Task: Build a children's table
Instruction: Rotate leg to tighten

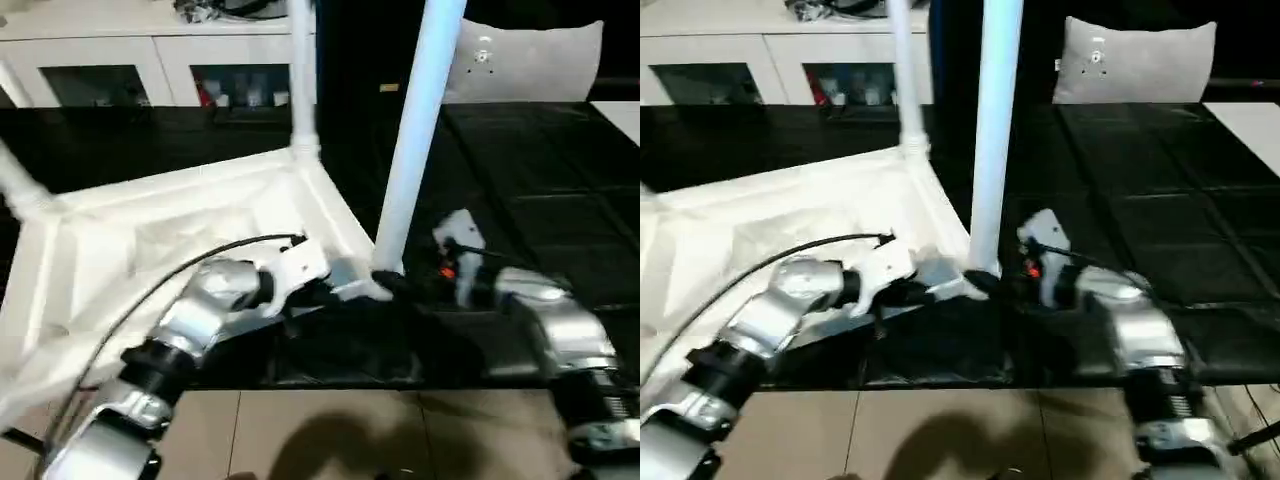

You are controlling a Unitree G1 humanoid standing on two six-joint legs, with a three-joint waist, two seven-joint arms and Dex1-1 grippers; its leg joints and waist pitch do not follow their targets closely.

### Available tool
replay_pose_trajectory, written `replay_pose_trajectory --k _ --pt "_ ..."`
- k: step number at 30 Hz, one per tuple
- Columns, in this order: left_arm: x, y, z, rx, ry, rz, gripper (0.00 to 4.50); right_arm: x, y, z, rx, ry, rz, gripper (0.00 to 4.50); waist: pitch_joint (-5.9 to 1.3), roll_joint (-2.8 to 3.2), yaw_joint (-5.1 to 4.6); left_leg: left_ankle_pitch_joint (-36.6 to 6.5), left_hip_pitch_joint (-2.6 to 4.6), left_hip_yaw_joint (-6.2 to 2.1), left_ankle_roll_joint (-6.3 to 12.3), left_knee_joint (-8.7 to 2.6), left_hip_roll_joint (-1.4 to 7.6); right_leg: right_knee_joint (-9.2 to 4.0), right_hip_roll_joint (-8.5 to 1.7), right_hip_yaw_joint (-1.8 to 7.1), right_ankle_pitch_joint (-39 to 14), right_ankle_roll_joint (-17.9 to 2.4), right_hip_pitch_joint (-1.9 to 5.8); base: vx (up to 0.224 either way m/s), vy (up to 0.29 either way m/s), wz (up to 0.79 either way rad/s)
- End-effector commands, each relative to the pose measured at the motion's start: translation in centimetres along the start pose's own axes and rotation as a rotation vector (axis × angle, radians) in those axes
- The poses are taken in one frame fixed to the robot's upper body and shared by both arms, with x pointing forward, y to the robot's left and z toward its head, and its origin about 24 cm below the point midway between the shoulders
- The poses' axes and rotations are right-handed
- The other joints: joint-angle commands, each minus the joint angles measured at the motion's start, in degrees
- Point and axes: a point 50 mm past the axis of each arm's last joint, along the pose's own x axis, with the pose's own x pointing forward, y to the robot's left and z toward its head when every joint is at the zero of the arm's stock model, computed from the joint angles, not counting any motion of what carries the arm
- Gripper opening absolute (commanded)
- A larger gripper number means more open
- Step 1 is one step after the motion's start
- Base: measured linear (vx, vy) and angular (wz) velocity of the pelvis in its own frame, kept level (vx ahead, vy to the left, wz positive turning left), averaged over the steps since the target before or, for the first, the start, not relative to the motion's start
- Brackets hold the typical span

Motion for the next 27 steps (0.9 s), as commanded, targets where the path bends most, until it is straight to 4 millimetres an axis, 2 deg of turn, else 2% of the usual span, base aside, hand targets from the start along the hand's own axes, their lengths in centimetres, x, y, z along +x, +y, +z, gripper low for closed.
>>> replay_pose_trajectory --k 1,6,7,10,11,14,16,20,22,26,27 --pt "0.0 -0.8 -0.1 0.064 0.008 -0.113 0.0 -0.4 0.5 0.5 -0.036 0.004 0.097 4.29 -3.96 -0.55 0.22 -10.28 -0.45 1.08 5.5 -3.51 -0.23 -4.1 -2.0 2.16 -14.35 -11.2 3.82 0.0 0.0 0.0" --pt "-0.7 -1.3 -0.5 0.116 0.021 -0.235 0.0 -0.9 1.1 0.6 -0.067 0.05 0.25 4.29 -3.97 -0.43 0.74 -10.38 -0.36 1.14 5.38 -3.55 0.0 -3.98 -2.08 2.15 -14.85 -11.51 3.6 0.0 0.0 0.0" --pt "-0.9 -1.5 -0.6 0.134 0.024 -0.27 0.0 -0.9 1.4 0.6 -0.074 0.063 0.3 4.03 -3.93 -0.59 0.84 -10.38 -0.3 1.16 5.34 -3.57 0.02 -4.05 -2.04 2.15 -14.69 -11.7 3.56 0.0 0.0 0.0" --pt "-1.1 -1.8 -0.5 0.158 0.018 -0.332 0.0 -0.6 1.8 0.6 -0.085 0.079 0.363 3.9 -3.99 -0.56 1.26 -10.1 -0.23 1.18 5.17 -3.6 0.15 -3.82 -2.13 2.25 -14.31 -11.95 3.54 0.0 0.0 0.0" --pt "-1.3 -2.0 -0.5 0.18 0.021 -0.374 0.0 -0.3 2.1 0.6 -0.082 0.083 0.396 3.61 -3.98 -0.65 1.45 -9.92 -0.19 1.26 5.05 -3.6 0.17 -3.82 -2.13 2.32 -14.22 -12.01 3.48 0.0 0.0 0.0" --pt "-1.4 -2.1 -0.4 0.201 0.021 -0.402 0.0 -0.1 2.3 0.5 -0.079 0.087 0.429 3.48 -4.05 -0.66 2.0 -9.55 -0.09 1.23 4.72 -3.63 0.26 -3.63 -2.19 2.4 -14.08 -11.98 3.45 0.0 0.0 0.0" --pt "-1.4 -2.1 -0.4 0.213 0.02 -0.417 0.0 0.0 2.5 0.4 -0.071 0.092 0.456 3.16 -4.06 -0.64 2.04 -9.45 -0.15 1.23 4.63 -3.63 0.24 -3.55 -2.18 2.39 -13.55 -12.03 3.53 0.0 0.0 0.0" --pt "-1.5 -2.2 -0.4 0.223 0.024 -0.435 0.0 0.0 2.8 0.2 -0.062 0.099 0.489 2.97 -4.09 -0.65 2.02 -9.54 -0.19 1.24 4.42 -3.6 0.18 -3.54 -2.17 2.37 -13.39 -11.94 3.62 0.0 0.0 0.0" --pt "-1.5 -2.2 -0.5 0.226 0.023 -0.439 0.0 0.0 3.1 0.0 -0.055 0.098 0.502 2.63 -4.1 -0.63 2.02 -9.19 -0.22 1.23 4.42 -3.58 0.17 -3.54 -2.17 2.38 -13.37 -11.85 3.63 0.0 0.0 0.0" --pt "-1.5 -2.3 -0.6 0.226 0.021 -0.442 0.0 0.0 3.5 -0.1 -0.046 0.093 0.519 2.47 -4.14 -0.58 2.05 -8.79 -0.23 1.22 4.47 -3.56 0.18 -3.51 -2.12 2.36 -13.02 -11.73 3.66 0.0 0.0 0.0" --pt "-1.5 -2.3 -0.6 0.225 0.019 -0.44 0.0 0.0 3.6 -0.2 -0.042 0.091 0.524 2.22 -4.13 -0.61 2.05 -8.97 -0.17 1.25 4.42 -3.55 0.17 -3.59 -2.12 2.38 -13.3 -11.67 3.63 0.0 0.0 0.0"
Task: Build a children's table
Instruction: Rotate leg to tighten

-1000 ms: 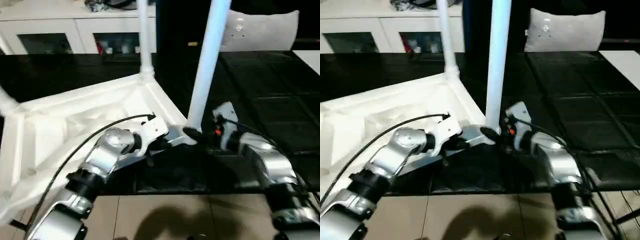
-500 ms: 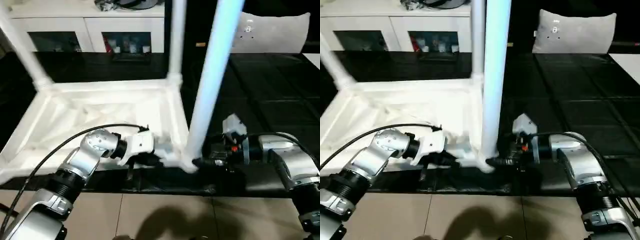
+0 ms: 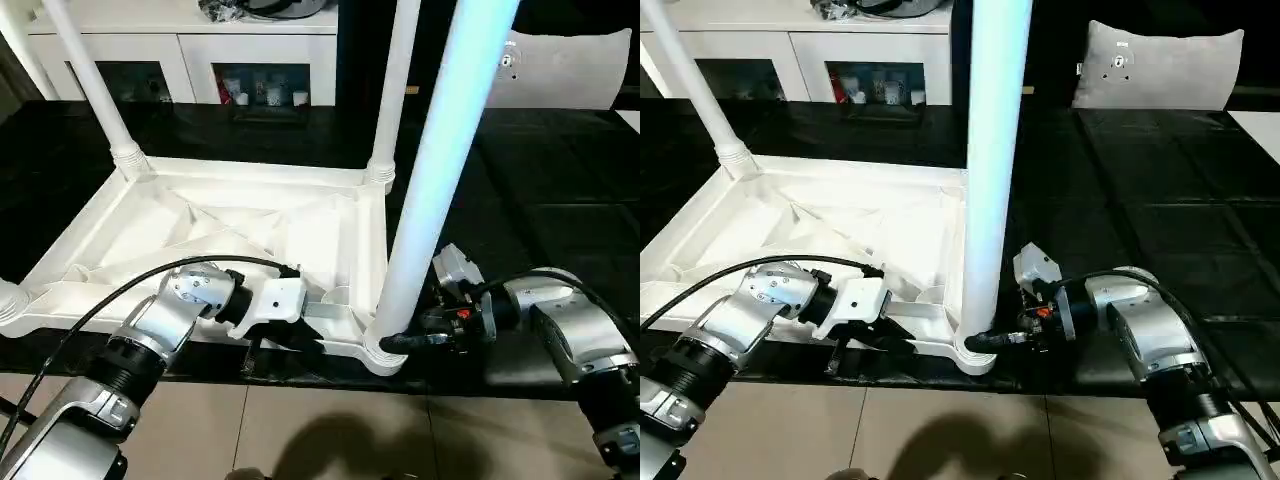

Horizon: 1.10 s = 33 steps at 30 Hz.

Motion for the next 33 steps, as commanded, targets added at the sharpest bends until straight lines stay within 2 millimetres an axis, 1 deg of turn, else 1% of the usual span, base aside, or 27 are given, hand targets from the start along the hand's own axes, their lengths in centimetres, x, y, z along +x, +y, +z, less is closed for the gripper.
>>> replay_pose_trajectory --k 1,3,7,8,9,10,11,12,13,14,15,16,17,19,20,22,23,24,25,26,27,28,29,30,31,32,33 --pt "0.7 -0.5 0.1 0.041 0.024 -0.082 0.0 0.5 0.5 0.2 -0.004 -0.011 0.04 2.22 -4.08 -0.65 -0.26 -9.05 -0.2 1.17 4.47 -3.61 0.1 -3.71 -2.03 2.38 -13.49 -11.63 3.55 0.0 0.0 0.0" --pt "0.7 -0.5 0.1 0.034 0.019 -0.081 0.0 0.6 0.6 0.2 0.001 -0.022 0.042 2.1 -4.01 -0.68 -0.23 -9.47 -0.24 1.15 4.29 -3.67 0.08 -3.75 -2.09 2.34 -14.43 -11.36 3.57 0.0 0.0 0.0" --pt "1.2 -0.2 0.4 -0.041 -0.038 0.005 0.0 1.6 0.7 0.4 0.025 -0.081 -0.023 2.04 -3.86 -0.8 -0.29 -10.08 -0.24 1.15 3.62 -3.81 0.07 -3.97 -2.19 2.39 -16.86 -10.43 3.56 0.0 0.0 0.0" --pt "1.6 0.2 0.8 -0.074 -0.067 0.061 0.0 2.2 0.1 0.3 0.064 -0.075 -0.111 2.04 -3.72 -0.98 -0.47 -10.41 -0.26 1.12 3.43 -3.89 -0.04 -4.15 -2.09 2.31 -18.18 -9.93 3.48 0.0 0.0 0.0" --pt "1.8 0.3 1.0 -0.088 -0.075 0.072 0.0 2.5 -0.2 0.4 0.071 -0.08 -0.147 2.04 -3.59 -0.9 -0.7 -11.05 -0.23 1.11 2.94 -3.94 -0.2 -4.34 -2.03 2.24 -20.44 -9.12 3.43 0.0 0.0 0.0" --pt "2.2 0.4 1.3 -0.118 -0.089 0.098 0.0 3.2 -0.8 0.6 0.085 -0.099 -0.225 2.04 -3.62 -0.83 -0.8 -11.28 -0.12 1.13 2.56 -3.92 -0.19 -4.34 -2.09 2.27 -21.39 -8.79 3.35 0.0 0.0 0.0" --pt "2.4 0.5 1.5 -0.13 -0.094 0.109 0.0 3.6 -1.0 0.7 0.092 -0.11 -0.257 2.04 -3.44 -0.88 -0.97 -11.74 -0.09 1.14 2.27 -4.01 -0.24 -4.6 -2.09 2.28 -22.81 -8.31 3.15 0.0 0.0 0.0" --pt "2.9 0.8 1.9 -0.178 -0.116 0.145 0.0 4.2 -1.7 0.8 0.107 -0.122 -0.342 2.04 -3.33 -0.92 -1.71 -13.16 -0.16 0.95 1.21 -4.04 -0.57 -5.04 -2.17 1.95 -27.66 -6.25 3.25 0.0 0.0 0.0" --pt "2.9 0.8 1.9 -0.178 -0.116 0.145 0.0 4.2 -1.7 0.8 0.107 -0.122 -0.342 2.03 -3.33 -0.92 -1.71 -13.16 -0.16 0.95 1.21 -4.04 -0.57 -5.04 -2.17 1.95 -27.66 -6.25 3.25 0.0 0.0 0.0" --pt "3.2 1.0 2.3 -0.2 -0.129 0.174 0.0 4.6 -2.1 0.8 0.13 -0.127 -0.391 2.02 -3.26 -0.8 -2.76 -14.29 -0.22 0.76 1.03 -3.99 -0.81 -5.42 -2.07 1.73 -29.88 -5.23 3.2 0.0 0.0 0.0" --pt "3.6 1.6 2.9 -0.244 -0.151 0.23 0.0 5.4 -2.9 0.8 0.161 -0.132 -0.481 2.0 -3.23 -0.76 -3.44 -14.27 -0.43 0.72 1.07 -3.97 -0.9 -5.52 -1.97 1.63 -29.83 -4.96 3.2 0.0 0.0 0.0" --pt "3.6 1.6 2.9 -0.244 -0.151 0.23 0.0 5.4 -2.9 0.8 0.161 -0.132 -0.481 2.0 -3.23 -0.76 -3.44 -14.27 -0.43 0.72 1.07 -3.97 -0.9 -5.52 -1.97 1.63 -29.83 -4.96 3.2 0.0 0.0 0.0" --pt "3.8 1.9 3.2 -0.261 -0.156 0.268 0.0 5.7 -3.4 0.8 0.188 -0.141 -0.533 2.0 -3.29 -0.59 -3.94 -14.2 -0.59 0.59 1.13 -3.93 -0.99 -5.55 -2.0 1.5 -29.6 -4.98 3.32 0.0 0.0 0.0" --pt "4.1 2.4 3.5 -0.289 -0.156 0.328 0.0 6.2 -4.0 0.9 0.234 -0.153 -0.615 1.98 -3.43 -0.65 -4.69 -14.33 -0.54 0.6 1.48 -3.86 -1.02 -5.66 -1.89 1.48 -28.61 -5.32 3.21 0.0 0.0 0.0" --pt "4.4 2.7 3.8 -0.307 -0.155 0.364 0.0 6.5 -4.6 0.9 0.276 -0.165 -0.678 1.98 -3.57 -0.99 -4.98 -13.79 -0.5 0.65 2.08 -3.74 -1.03 -5.6 -1.82 1.52 -27.05 -6.01 3.14 0.0 0.0 0.0" --pt "5.0 3.2 4.1 -0.333 -0.15 0.416 0.0 7.1 -5.1 0.8 0.32 -0.178 -0.744 1.98 -3.54 -0.7 -5.41 -13.34 -0.5 0.7 2.27 -3.75 -0.91 -5.38 -1.8 1.62 -25.58 -7.19 2.96 0.0 0.0 0.0" --pt "5.3 3.5 4.4 -0.347 -0.15 0.442 0.0 7.5 -5.2 0.9 0.329 -0.184 -0.764 1.98 -3.7 -0.71 -5.4 -12.78 -0.45 0.74 2.2 -3.65 -0.9 -5.3 -1.84 1.66 -24.84 -7.31 3.01 0.0 0.0 0.0" --pt "5.9 3.9 4.8 -0.367 -0.149 0.485 0.0 8.1 -5.3 1.0 0.337 -0.202 -0.773 2.54 -3.79 -0.89 -5.31 -11.53 -0.61 0.84 2.71 -3.64 -0.9 -5.14 -1.78 1.77 -22.49 -7.95 3.16 0.0 0.0 0.0" --pt "6.1 4.0 4.9 -0.371 -0.148 0.498 0.0 8.2 -5.2 1.0 0.339 -0.21 -0.773 2.54 -3.81 -0.74 -5.12 -11.19 -0.55 0.84 2.83 -3.64 -0.82 -5.07 -1.86 1.81 -21.6 -8.27 3.14 0.0 0.0 0.0" --pt "6.3 4.1 5.0 -0.369 -0.141 0.511 0.0 8.3 -5.3 1.1 0.344 -0.226 -0.778 2.71 -3.82 -0.77 -5.02 -10.95 -0.57 0.85 3.07 -3.66 -0.77 -5.06 -1.85 1.84 -20.79 -8.48 3.19 0.0 0.0 0.0" --pt "6.4 4.2 5.1 -0.362 -0.125 0.525 0.0 8.2 -5.3 1.2 0.353 -0.245 -0.784 2.78 -3.88 -0.98 -4.82 -10.26 -0.66 0.91 3.49 -3.67 -0.74 -4.88 -1.8 1.93 -18.98 -8.98 3.32 0.0 0.0 0.0" --pt "6.4 4.2 5.0 -0.356 -0.114 0.534 0.0 8.1 -5.3 1.2 0.359 -0.257 -0.79 2.78 -3.93 -0.82 -4.53 -9.64 -0.58 0.85 3.68 -3.72 -0.63 -4.62 -1.82 1.98 -17.22 -9.63 3.34 0.0 0.0 0.0" --pt "6.3 4.3 4.9 -0.347 -0.099 0.54 0.0 7.8 -5.3 1.2 0.349 -0.262 -0.796 3.03 -3.9 -0.81 -4.49 -9.64 -0.64 0.88 3.81 -3.73 -0.65 -4.59 -1.82 2.0 -16.68 -9.85 3.38 0.0 0.0 0.0" --pt "6.0 4.3 4.5 -0.331 -0.072 0.546 0.0 7.1 -5.2 1.0 0.321 -0.26 -0.805 3.12 -3.8 -0.61 -4.37 -10.52 -0.62 0.91 3.85 -3.8 -0.64 -4.69 -1.89 1.97 -16.81 -9.97 3.41 0.0 0.0 0.0" --pt "6.0 4.3 4.4 -0.327 -0.065 0.549 0.0 7.0 -5.2 1.0 0.315 -0.259 -0.808 3.17 -3.8 -0.43 -4.27 -10.97 -0.53 0.93 3.77 -3.77 -0.67 -4.77 -1.91 1.97 -17.22 -9.86 3.39 0.0 0.0 0.0" --pt "5.8 4.2 4.2 -0.32 -0.054 0.549 0.0 6.7 -5.1 0.9 0.304 -0.262 -0.806 3.24 -3.77 -0.51 -4.24 -11.35 -0.59 0.88 3.69 -3.82 -0.71 -4.81 -1.91 1.95 -17.72 -9.68 3.48 0.0 0.0 0.0" --pt "5.6 4.2 4.0 -0.316 -0.043 0.551 0.0 6.3 -5.0 0.9 0.29 -0.267 -0.803 3.36 -3.73 -0.37 -4.16 -11.67 -0.52 0.89 3.62 -3.84 -0.71 -4.9 -1.92 1.94 -18.16 -9.54 3.45 0.0 0.0 0.0"
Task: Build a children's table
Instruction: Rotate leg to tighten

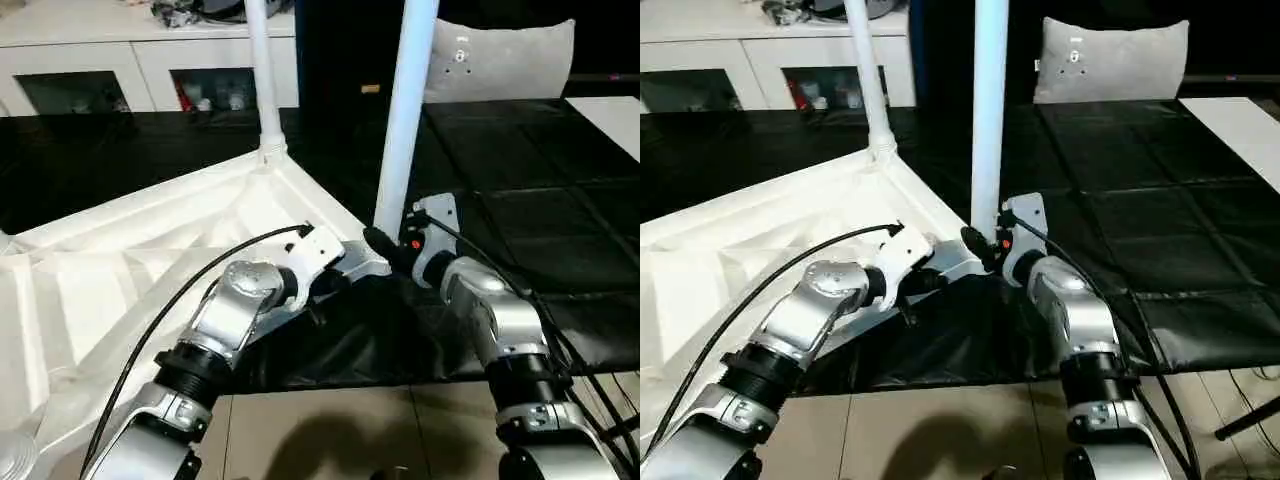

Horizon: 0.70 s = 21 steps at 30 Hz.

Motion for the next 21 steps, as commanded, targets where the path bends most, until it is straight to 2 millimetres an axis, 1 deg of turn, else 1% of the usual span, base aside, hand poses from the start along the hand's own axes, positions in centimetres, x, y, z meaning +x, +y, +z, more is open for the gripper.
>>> replay_pose_trajectory --k 1,2,3,4,5,6,7,8,10,11,12,13,14,15,17,18,21 --pt "0.6 -0.8 1.3 0.091 -0.032 -0.066 0.0 -0.1 1.6 -0.9 -0.01 0.025 0.143 3.48 -3.63 -0.16 0.35 -12.07 -0.61 0.94 3.54 -3.82 -0.63 -4.75 -1.96 1.96 -18.7 -9.67 3.42 0.0 0.0 0.0" --pt "0.5 -0.7 1.3 0.094 -0.031 -0.066 0.0 -0.2 1.5 -0.9 -0.016 0.022 0.151 3.48 -3.63 -0.26 0.51 -12.16 -0.6 0.91 3.6 -3.85 -0.61 -4.83 -1.95 1.94 -18.77 -9.46 3.47 0.0 0.0 0.0" --pt "0.4 -0.6 1.1 0.099 -0.03 -0.067 0.0 -0.5 1.3 -0.8 -0.026 0.017 0.163 3.57 -3.74 -0.36 0.92 -11.67 -0.59 0.96 3.83 -3.8 -0.53 -4.68 -2.0 2.06 -17.84 -9.53 3.48 0.0 0.0 0.0" --pt "0.1 -0.4 0.8 0.11 -0.022 -0.073 0.0 -1.2 0.9 -0.6 -0.048 0.007 0.194 3.57 -3.71 -0.18 1.0 -11.47 -0.6 0.94 3.8 -3.84 -0.53 -4.6 -1.98 2.08 -17.59 -9.74 3.44 0.0 0.0 0.0" --pt "0.0 -0.3 0.7 0.115 -0.019 -0.076 0.0 -1.4 0.7 -0.6 -0.052 0.006 0.204 3.72 -3.7 -0.29 1.1 -11.44 -0.63 0.95 3.84 -3.83 -0.57 -4.68 -1.93 2.01 -17.48 -9.69 3.54 0.0 0.0 0.0" --pt "-0.4 0.0 0.2 0.14 -0.003 -0.095 0.0 -2.7 0.0 -0.2 -0.078 0.002 0.256 3.81 -3.59 -0.31 1.34 -11.89 -0.58 0.93 4.16 -3.85 -0.55 -4.84 -1.86 2.02 -17.57 -9.44 3.64 0.0 0.0 0.0" --pt "-0.6 0.2 -0.1 0.149 0.006 -0.102 0.0 -3.2 -0.4 0.0 -0.089 0.001 0.281 3.98 -3.79 -0.3 1.5 -11.89 -0.41 1.02 4.41 -3.71 -0.49 -4.68 -1.92 2.13 -16.95 -9.68 3.58 0.0 0.0 0.0" --pt "-0.9 0.3 -0.4 0.172 0.013 -0.124 0.0 -4.0 -0.8 0.2 -0.114 0.01 0.319 3.98 -3.66 -0.37 1.71 -11.68 -0.65 0.98 4.78 -3.8 -0.48 -4.54 -1.95 2.06 -16.47 -10.06 3.62 0.0 0.0 0.0" --pt "-1.1 0.3 -0.5 0.178 0.014 -0.14 0.0 -4.3 -1.0 0.3 -0.132 0.016 0.33 4.16 -3.64 -0.41 1.66 -11.81 -0.65 0.97 4.7 -3.8 -0.47 -4.57 -2.0 2.01 -17.4 -9.98 3.6 0.0 0.0 0.0" --pt "-1.5 0.2 -0.9 0.205 0.011 -0.201 0.0 -5.0 -1.7 0.5 -0.181 0.044 0.348 4.32 -3.57 -0.35 1.7 -12.05 -0.65 0.96 4.57 -3.81 -0.53 -4.83 -2.03 1.94 -18.88 -9.71 3.55 0.0 0.0 0.0" --pt "-1.5 0.2 -0.9 0.205 0.011 -0.201 0.0 -5.0 -1.7 0.5 -0.181 0.044 0.348 4.36 -3.58 -0.36 1.74 -12.4 -0.55 0.94 4.49 -3.81 -0.53 -4.9 -2.02 1.9 -19.61 -9.55 3.51 0.0 0.0 0.0" --pt "-1.9 0.1 -1.3 0.243 0.006 -0.262 0.0 -5.4 -2.2 0.6 -0.223 0.069 0.373 4.36 -3.61 -0.4 1.74 -12.43 -0.57 0.94 4.45 -3.81 -0.5 -4.84 -2.07 1.98 -19.87 -9.53 3.47 0.0 0.0 0.0" --pt "-2.0 0.1 -1.3 0.258 0.004 -0.279 0.0 -5.5 -2.2 0.7 -0.233 0.075 0.384 4.42 -3.57 -0.42 1.75 -12.46 -0.62 0.91 4.5 -3.82 -0.51 -4.89 -2.04 1.96 -19.99 -9.44 3.49 0.0 0.0 0.0" --pt "-2.2 0.0 -1.5 0.272 0.002 -0.313 0.0 -5.7 -2.2 0.8 -0.248 0.082 0.417 4.42 -3.65 -0.41 1.82 -12.2 -0.5 0.97 4.49 -3.78 -0.4 -4.75 -2.07 2.09 -19.22 -9.71 3.37 0.0 0.0 0.0" --pt "-2.4 -0.1 -1.6 0.283 0.006 -0.341 0.0 -5.9 -2.2 1.0 -0.264 0.09 0.45 4.42 -3.68 -0.37 2.12 -12.06 -0.49 1.0 4.69 -3.77 -0.34 -4.59 -2.04 2.07 -18.44 -10.16 3.37 0.0 0.0 0.0" --pt "-2.6 0.0 -1.8 0.31 0.021 -0.378 0.0 -6.2 -2.1 1.2 -0.292 0.098 0.496 4.42 -3.74 -0.33 2.4 -11.46 -0.42 1.02 4.75 -3.77 -0.18 -4.41 -2.06 2.12 -16.86 -10.81 3.37 0.0 0.0 0.0" --pt "-3.0 0.1 -2.1 0.364 0.048 -0.424 0.0 -6.5 -2.1 1.5 -0.311 0.111 0.563 4.42 -3.78 -0.4 2.69 -11.44 -0.49 1.04 4.87 -3.75 -0.15 -4.24 -2.09 2.12 -16.38 -10.91 3.48 0.0 0.0 0.0"
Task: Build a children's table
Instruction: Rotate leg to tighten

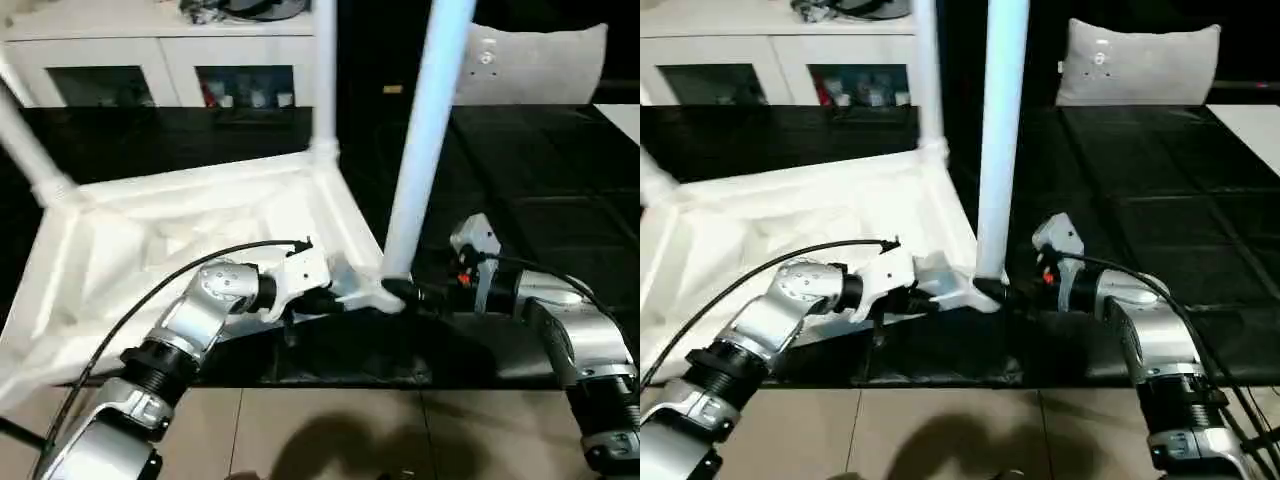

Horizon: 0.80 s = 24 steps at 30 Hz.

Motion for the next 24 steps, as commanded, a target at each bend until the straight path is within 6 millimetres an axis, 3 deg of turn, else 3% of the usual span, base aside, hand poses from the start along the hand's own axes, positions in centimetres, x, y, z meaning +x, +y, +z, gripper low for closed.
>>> replay_pose_trajectory --k 1,5,10,19,20,23,24 --pt "0.3 -0.5 -0.1 0.077 0.054 -0.114 0.0 0.0 0.2 1.0 -0.05 -0.002 0.071 4.25 -3.83 -0.55 -0.08 -11.14 -0.45 1.06 4.88 -3.74 -0.17 -4.23 -2.02 2.15 -16.23 -10.77 3.49 0.0 0.0 0.0" --pt "-0.1 -0.8 0.0 0.116 0.05 -0.195 0.0 -0.1 0.5 0.9 -0.05 0.026 0.147 3.99 -3.8 -0.63 0.21 -11.73 -0.37 1.08 4.78 -3.79 -0.16 -4.36 -2.12 2.12 -17.96 -10.44 3.48 0.0 0.0 0.0" --pt "-0.5 -1.7 0.1 0.159 0.047 -0.325 0.0 0.0 1.2 0.4 -0.023 0.06 0.265 3.56 -3.9 -0.64 1.04 -10.92 -0.22 1.21 4.79 -3.73 0.15 -4.0 -2.13 2.28 -16.4 -11.37 3.28 0.0 0.0 0.0" --pt "-0.6 -1.8 -0.1 0.169 0.046 -0.348 0.0 0.4 2.3 0.2 0.01 0.053 0.36 2.8 -3.91 -0.71 1.28 -10.63 -0.32 1.15 4.17 -3.8 0.1 -4.02 -2.19 2.26 -17.1 -10.7 3.47 0.0 0.0 0.0" --pt "-0.7 -1.8 -0.1 0.169 0.045 -0.35 0.0 0.4 2.4 0.1 0.014 0.053 0.368 2.57 -3.95 -0.7 1.31 -10.13 -0.36 1.12 4.2 -3.8 0.14 -3.92 -2.2 2.29 -16.37 -10.88 3.47 0.0 0.0 0.0" --pt "-0.7 -1.8 -0.1 0.163 0.043 -0.351 0.0 0.5 2.6 0.0 0.022 0.05 0.38 2.46 -3.91 -0.55 1.35 -10.55 -0.29 1.14 4.05 -3.81 0.13 -3.99 -2.18 2.28 -16.37 -11.03 3.44 0.0 0.0 0.0" --pt "-0.7 -1.8 -0.2 0.151 0.042 -0.349 0.0 0.6 2.8 0.0 0.03 0.046 0.383 2.18 -3.91 -0.38 1.33 -10.72 -0.3 1.09 3.91 -3.84 0.1 -3.97 -2.16 2.25 -16.59 -10.93 3.48 0.0 0.0 0.0"
